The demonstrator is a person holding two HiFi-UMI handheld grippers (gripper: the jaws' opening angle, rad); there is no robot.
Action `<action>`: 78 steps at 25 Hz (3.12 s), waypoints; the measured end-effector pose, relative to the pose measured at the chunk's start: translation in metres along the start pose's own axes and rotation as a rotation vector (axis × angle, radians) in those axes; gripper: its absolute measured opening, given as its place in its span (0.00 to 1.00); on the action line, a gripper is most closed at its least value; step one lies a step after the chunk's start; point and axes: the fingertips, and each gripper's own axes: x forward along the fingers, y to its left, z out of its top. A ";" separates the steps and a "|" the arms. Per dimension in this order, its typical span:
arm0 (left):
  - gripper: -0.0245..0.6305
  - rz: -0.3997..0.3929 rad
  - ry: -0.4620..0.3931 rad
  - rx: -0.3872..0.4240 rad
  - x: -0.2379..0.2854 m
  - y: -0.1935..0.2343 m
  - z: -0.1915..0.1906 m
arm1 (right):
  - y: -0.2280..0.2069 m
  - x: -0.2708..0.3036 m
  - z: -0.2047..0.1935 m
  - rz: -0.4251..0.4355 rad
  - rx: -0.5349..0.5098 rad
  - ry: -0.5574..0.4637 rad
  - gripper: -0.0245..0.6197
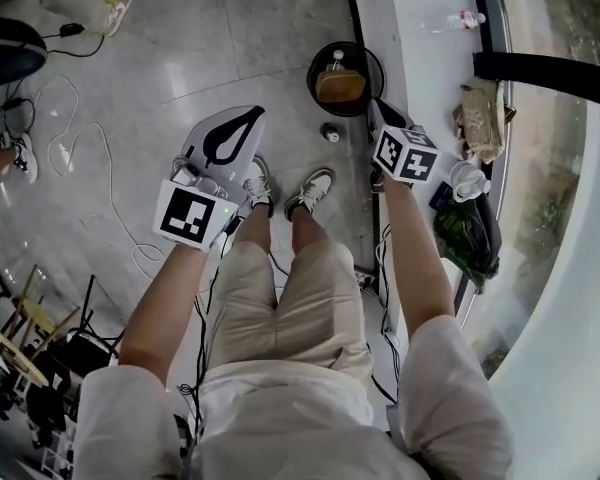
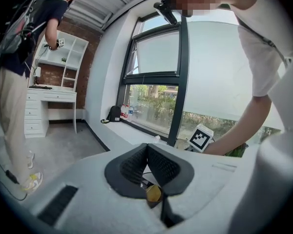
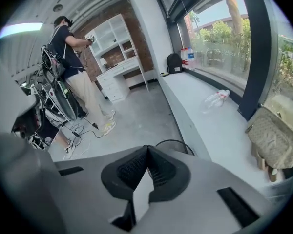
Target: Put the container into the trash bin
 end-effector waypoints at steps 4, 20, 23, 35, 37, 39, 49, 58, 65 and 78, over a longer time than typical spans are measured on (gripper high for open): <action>0.06 -0.005 -0.011 0.033 -0.029 -0.015 0.044 | 0.021 -0.066 0.026 0.002 -0.014 -0.069 0.04; 0.06 -0.015 -0.074 0.097 -0.096 -0.058 0.139 | 0.092 -0.246 0.115 0.015 -0.021 -0.289 0.04; 0.06 -0.015 -0.108 0.119 -0.098 -0.062 0.166 | 0.092 -0.278 0.139 0.004 -0.026 -0.354 0.04; 0.06 0.024 -0.268 0.248 -0.117 -0.070 0.283 | 0.106 -0.393 0.233 0.033 -0.116 -0.617 0.04; 0.06 0.033 -0.288 0.267 -0.121 -0.070 0.293 | 0.109 -0.411 0.247 0.034 -0.124 -0.669 0.04; 0.06 0.045 -0.306 0.274 -0.128 -0.069 0.302 | 0.111 -0.426 0.255 0.030 -0.139 -0.707 0.04; 0.06 0.131 -0.375 0.288 -0.163 -0.059 0.335 | 0.110 -0.505 0.283 -0.019 -0.249 -0.869 0.04; 0.06 0.237 -0.419 0.267 -0.212 -0.035 0.350 | 0.110 -0.557 0.290 -0.119 -0.344 -0.946 0.04; 0.06 0.271 -0.445 0.242 -0.243 -0.035 0.347 | 0.119 -0.579 0.268 -0.174 -0.335 -0.971 0.04; 0.06 0.256 -0.446 0.203 -0.249 -0.037 0.336 | 0.138 -0.566 0.252 -0.166 -0.334 -0.927 0.04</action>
